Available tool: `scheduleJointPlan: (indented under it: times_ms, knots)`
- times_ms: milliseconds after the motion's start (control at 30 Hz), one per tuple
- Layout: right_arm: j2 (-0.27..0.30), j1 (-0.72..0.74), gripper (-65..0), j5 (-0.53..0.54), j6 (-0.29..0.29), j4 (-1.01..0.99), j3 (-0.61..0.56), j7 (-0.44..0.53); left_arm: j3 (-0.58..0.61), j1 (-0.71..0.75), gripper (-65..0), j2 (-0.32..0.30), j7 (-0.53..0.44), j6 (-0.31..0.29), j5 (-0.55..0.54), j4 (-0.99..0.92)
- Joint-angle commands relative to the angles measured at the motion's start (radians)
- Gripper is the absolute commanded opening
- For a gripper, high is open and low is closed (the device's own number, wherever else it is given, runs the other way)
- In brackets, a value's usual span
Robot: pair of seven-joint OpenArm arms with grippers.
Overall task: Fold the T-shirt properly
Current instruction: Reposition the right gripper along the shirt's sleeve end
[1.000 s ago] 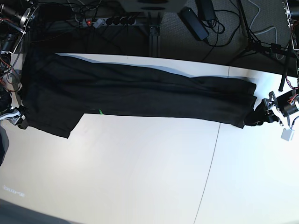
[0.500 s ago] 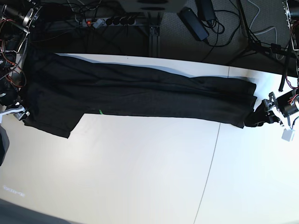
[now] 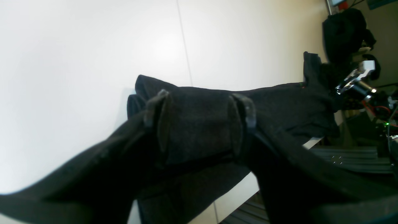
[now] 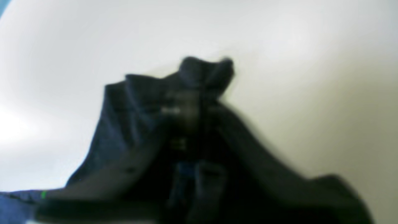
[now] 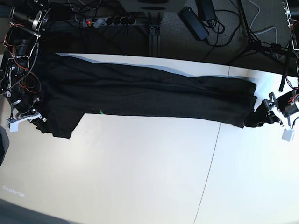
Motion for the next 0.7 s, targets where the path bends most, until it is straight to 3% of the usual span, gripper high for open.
scheduleJointPlan:
  times_ms: [0, 167, 333, 667]
  knots:
    - [0.019, 0.026, -65.0, -0.004, 0.064, 0.010, 0.000, -0.009, -0.008, -0.016, -32.8, -0.022, -0.015, -0.016, -0.023, 0.014]
    - [0.019, 0.050, -65.0, 0.023, 0.072, 0.059, 0.000, -0.044, -0.008, -0.016, -32.8, -0.023, -0.014, -0.016, -0.037, 0.014]
    - [0.023, 0.024, -65.0, 0.113, 0.072, 0.234, 0.000, -0.200, -0.009, -0.016, -32.8, -0.023, -0.013, -0.016, -0.056, 0.019]
    - [0.035, -0.327, -65.0, 0.170, 0.071, 0.734, 0.005, -0.219, -0.009, -0.013, -32.8, -0.025, 0.008, -0.016, -0.056, 0.023]
